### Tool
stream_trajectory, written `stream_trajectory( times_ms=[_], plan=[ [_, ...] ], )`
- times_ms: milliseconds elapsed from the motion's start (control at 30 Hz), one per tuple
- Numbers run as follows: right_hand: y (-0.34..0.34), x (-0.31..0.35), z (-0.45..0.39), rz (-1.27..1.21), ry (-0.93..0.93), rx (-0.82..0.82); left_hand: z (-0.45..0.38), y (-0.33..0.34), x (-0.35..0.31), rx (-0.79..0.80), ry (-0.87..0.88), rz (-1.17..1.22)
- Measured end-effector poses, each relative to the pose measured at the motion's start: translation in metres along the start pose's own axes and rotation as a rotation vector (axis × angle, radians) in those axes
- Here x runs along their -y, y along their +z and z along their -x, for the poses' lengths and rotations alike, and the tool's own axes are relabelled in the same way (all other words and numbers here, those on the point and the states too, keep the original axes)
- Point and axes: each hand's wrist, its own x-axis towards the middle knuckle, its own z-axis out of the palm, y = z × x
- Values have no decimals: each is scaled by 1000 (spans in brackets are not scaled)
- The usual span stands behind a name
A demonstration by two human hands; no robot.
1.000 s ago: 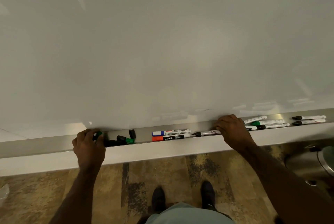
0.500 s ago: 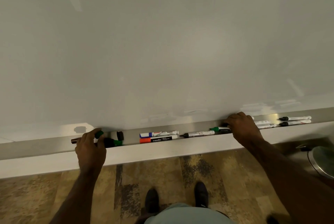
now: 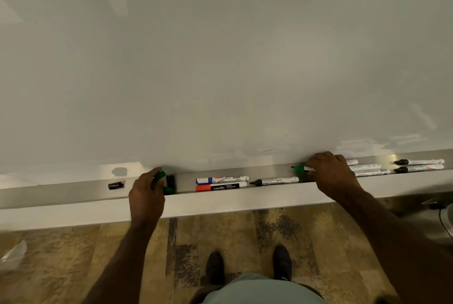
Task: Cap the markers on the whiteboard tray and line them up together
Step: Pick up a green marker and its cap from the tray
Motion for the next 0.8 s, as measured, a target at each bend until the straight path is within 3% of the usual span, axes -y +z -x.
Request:
stream_trajectory(
  times_ms=[233,500,633,800],
  plan=[
    [-5,33,2,-194,-101,-171,8,5,-21,84,-90,169],
    [-19,117,-2,-450,-241,-107,19,10,-56,386,-162,484],
    [-20,142,-2,-463,-280,-137,27,17,-70,439,-216,635],
    [-20,148,0,-415,-312,-141,33,24,-79,452,-173,606]
  ],
)
